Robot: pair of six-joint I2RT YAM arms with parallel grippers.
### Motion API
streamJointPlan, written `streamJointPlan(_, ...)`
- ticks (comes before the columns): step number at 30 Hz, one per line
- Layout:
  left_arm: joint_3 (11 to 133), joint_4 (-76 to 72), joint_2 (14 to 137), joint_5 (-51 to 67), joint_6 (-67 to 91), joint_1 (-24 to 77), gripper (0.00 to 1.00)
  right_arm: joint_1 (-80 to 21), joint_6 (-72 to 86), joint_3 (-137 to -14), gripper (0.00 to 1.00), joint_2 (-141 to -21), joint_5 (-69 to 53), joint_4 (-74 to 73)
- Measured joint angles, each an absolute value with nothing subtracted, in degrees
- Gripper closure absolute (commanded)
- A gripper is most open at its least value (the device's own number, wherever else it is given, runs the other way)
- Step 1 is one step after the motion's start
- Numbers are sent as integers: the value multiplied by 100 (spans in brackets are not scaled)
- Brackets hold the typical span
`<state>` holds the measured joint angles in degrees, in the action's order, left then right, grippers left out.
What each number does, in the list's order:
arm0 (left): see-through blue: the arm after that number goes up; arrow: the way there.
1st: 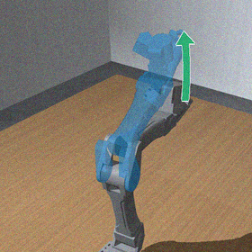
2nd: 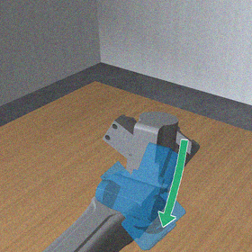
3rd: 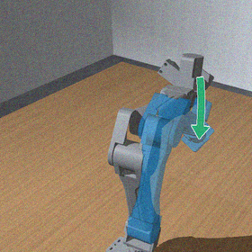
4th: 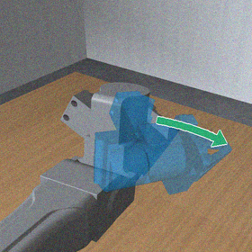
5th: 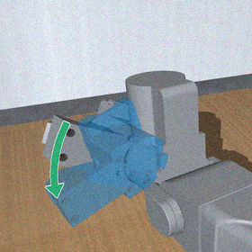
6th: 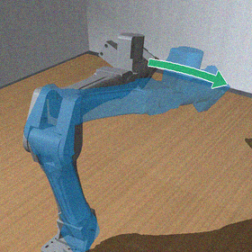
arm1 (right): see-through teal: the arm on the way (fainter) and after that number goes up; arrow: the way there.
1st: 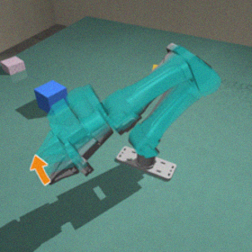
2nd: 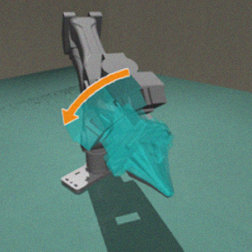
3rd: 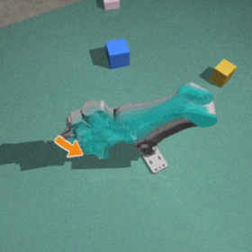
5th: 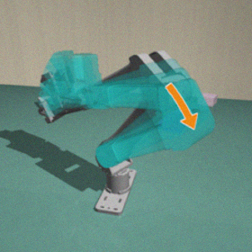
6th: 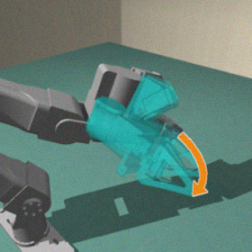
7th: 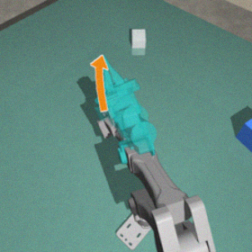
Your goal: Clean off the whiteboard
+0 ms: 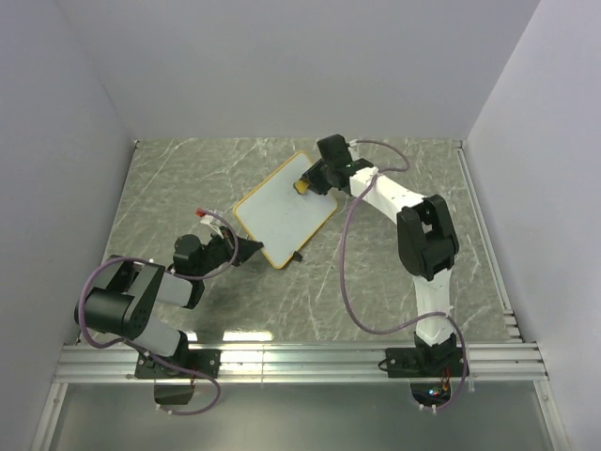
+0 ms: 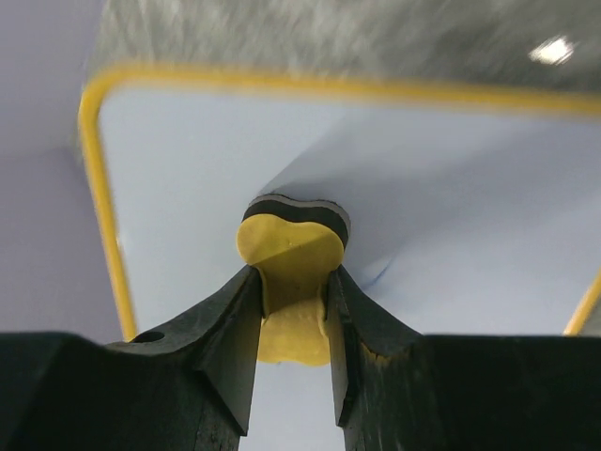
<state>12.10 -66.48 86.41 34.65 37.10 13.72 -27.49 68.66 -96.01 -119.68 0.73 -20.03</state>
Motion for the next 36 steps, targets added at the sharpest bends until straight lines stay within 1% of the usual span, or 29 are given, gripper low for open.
streamJointPlan(7, 1210, -6648, 8648, 3481, 3721, 1374, 100, -3583, 7096, -9601, 100, -11745, -12, -1925)
streamJointPlan(13, 1210, -6637, 8648, 3479, 3708, 1374, 100, -3763, 7282, -9253, 100, -11518, -158, -1651)
streamJointPlan(19, 1210, -6632, 8646, 3465, 3708, 1380, 100, -3411, 7293, -8759, 100, -11391, -322, -1468)
streamJointPlan(26, 1225, -6652, 8541, 3520, 3592, 1476, 100, -2320, 6956, -8711, 100, -11511, -108, -1651)
streamJointPlan(29, 1236, -6648, 8519, 3546, 3522, 1494, 100, -1968, 6834, -8877, 100, -11703, 36, -1798)
streamJointPlan(32, 1247, -6604, 8506, 3557, 3494, 1494, 100, -1914, 6783, -9043, 100, -11887, 62, -1835)
streamJointPlan(36, 1247, -6528, 8482, 3562, 3494, 1494, 100, -2082, 6807, -9028, 100, -11893, 64, -1809)
